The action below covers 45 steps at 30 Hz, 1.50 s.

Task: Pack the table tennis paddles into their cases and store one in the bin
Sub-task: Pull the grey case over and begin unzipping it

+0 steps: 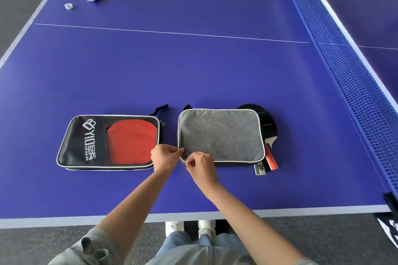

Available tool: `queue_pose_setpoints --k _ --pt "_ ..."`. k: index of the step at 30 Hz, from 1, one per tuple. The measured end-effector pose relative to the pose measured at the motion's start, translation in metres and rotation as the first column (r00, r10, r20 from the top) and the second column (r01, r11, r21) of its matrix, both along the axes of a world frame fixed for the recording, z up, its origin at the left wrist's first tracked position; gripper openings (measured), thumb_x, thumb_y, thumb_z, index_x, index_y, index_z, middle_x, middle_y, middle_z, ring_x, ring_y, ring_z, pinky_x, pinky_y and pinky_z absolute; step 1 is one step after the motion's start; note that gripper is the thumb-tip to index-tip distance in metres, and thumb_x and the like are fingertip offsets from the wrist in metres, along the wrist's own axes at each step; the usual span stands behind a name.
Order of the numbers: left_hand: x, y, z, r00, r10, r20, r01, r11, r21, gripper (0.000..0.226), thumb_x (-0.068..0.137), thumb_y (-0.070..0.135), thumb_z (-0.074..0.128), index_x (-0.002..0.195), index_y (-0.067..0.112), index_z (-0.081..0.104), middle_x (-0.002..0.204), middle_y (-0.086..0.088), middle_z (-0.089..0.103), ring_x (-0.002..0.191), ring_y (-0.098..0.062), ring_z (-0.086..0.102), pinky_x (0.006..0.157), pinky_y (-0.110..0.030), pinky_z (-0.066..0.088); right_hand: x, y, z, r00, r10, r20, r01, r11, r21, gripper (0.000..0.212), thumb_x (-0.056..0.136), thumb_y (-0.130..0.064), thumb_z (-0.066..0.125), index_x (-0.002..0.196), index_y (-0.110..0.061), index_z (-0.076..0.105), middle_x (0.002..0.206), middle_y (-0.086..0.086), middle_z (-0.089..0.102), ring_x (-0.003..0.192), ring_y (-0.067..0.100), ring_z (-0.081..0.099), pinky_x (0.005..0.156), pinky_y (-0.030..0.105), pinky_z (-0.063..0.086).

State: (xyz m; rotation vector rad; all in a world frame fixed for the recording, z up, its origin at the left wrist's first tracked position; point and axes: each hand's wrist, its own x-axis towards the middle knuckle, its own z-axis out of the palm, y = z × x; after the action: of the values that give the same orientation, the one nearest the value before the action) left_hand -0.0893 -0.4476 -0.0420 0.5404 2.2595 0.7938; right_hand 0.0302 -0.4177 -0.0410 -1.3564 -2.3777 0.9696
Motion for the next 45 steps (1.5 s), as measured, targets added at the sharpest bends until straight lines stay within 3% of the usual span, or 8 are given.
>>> queue_pose_setpoints --k 5,10,16,19,22,32,39,45 --pt "-0.014 -0.005 0.012 0.999 0.028 -0.019 -0.027 0.999 0.030 0.024 0.077 0.023 0.073 0.063 0.004 0.072 0.064 -0.018 0.069 0.061 -0.023 0.058 0.065 -0.035 0.052 0.018 0.001 0.001 0.999 0.023 -0.040 -0.023 1.000 -0.013 0.015 0.083 0.004 0.054 0.079 -0.001 0.068 0.084 0.013 0.067 0.079 0.027 0.062 0.072 0.037 0.049" --pt "-0.036 -0.010 0.019 0.981 -0.050 -0.185 0.053 0.998 0.014 0.021 0.077 0.022 0.073 0.061 0.011 0.066 0.060 -0.011 0.061 0.067 -0.026 0.053 0.065 -0.034 0.043 0.074 0.035 0.004 0.990 -0.108 -0.091 0.112 0.993 0.039 0.009 0.079 0.006 0.064 0.076 0.000 0.069 0.078 0.011 0.069 0.074 0.024 0.063 0.070 0.031 0.048" --pt "-0.020 -0.011 0.015 0.888 -0.217 -0.405 0.225 0.974 -0.027 0.033 0.074 0.011 0.073 0.103 0.010 0.058 0.110 -0.011 0.051 0.106 -0.030 0.048 0.077 -0.038 0.041 0.105 0.064 0.009 0.989 -0.093 -0.116 0.101 0.993 0.068 0.007 0.081 0.003 0.067 0.081 -0.002 0.072 0.080 0.009 0.071 0.072 0.022 0.065 0.068 0.033 0.053" --pt "0.011 0.005 0.014 0.687 -0.570 -0.451 0.643 0.766 0.013 0.052 0.073 0.029 0.076 0.121 0.018 0.059 0.127 -0.004 0.051 0.118 -0.024 0.045 0.093 -0.035 0.044 0.106 0.068 0.009 0.980 -0.100 -0.171 0.108 0.993 0.038 0.007 0.084 0.001 0.064 0.082 -0.001 0.071 0.077 0.009 0.072 0.069 0.020 0.068 0.066 0.032 0.056" --pt "0.043 0.023 0.008 0.555 -0.716 -0.423 0.791 0.611 0.002 0.061 0.077 0.037 0.073 0.133 0.023 0.053 0.142 0.006 0.045 0.133 -0.015 0.037 0.104 -0.030 0.037 0.107 0.069 0.010 0.967 -0.116 -0.224 0.121 0.993 0.008 0.006 0.086 -0.002 0.065 0.085 -0.001 0.070 0.077 0.009 0.072 0.069 0.015 0.070 0.067 0.022 0.055" --pt "0.053 0.044 0.014 0.616 -0.483 -0.623 0.711 0.681 0.175 0.006 0.076 0.017 0.076 0.081 0.016 0.078 0.096 0.007 0.075 0.096 -0.014 0.071 0.065 -0.026 0.055 0.118 0.096 0.010 0.942 -0.131 -0.309 0.149 0.988 0.035 0.006 0.086 0.000 0.063 0.086 -0.001 0.069 0.083 0.006 0.068 0.071 0.011 0.066 0.065 0.017 0.055" --pt "0.050 0.040 0.016 0.656 -0.438 -0.615 0.688 0.681 0.250 0.013 0.072 0.008 0.079 0.085 0.009 0.078 0.093 0.003 0.076 0.094 -0.015 0.071 0.071 -0.030 0.060 0.140 0.152 0.010 0.907 -0.264 -0.328 0.276 0.961 -0.009 0.004 0.086 -0.001 0.064 0.087 0.000 0.068 0.083 0.010 0.069 0.070 0.021 0.069 0.064 0.014 0.053" --pt "0.053 0.036 0.012 0.721 -0.405 -0.562 0.635 0.710 0.304 0.016 0.073 0.005 0.078 0.089 0.005 0.077 0.095 -0.002 0.076 0.097 -0.017 0.070 0.081 -0.033 0.059 0.118 0.204 0.004 0.947 -0.207 -0.245 0.218 0.976 0.019 0.005 0.085 -0.004 0.066 0.086 0.000 0.070 0.078 0.013 0.072 0.070 0.028 0.069 0.071 0.034 0.056"
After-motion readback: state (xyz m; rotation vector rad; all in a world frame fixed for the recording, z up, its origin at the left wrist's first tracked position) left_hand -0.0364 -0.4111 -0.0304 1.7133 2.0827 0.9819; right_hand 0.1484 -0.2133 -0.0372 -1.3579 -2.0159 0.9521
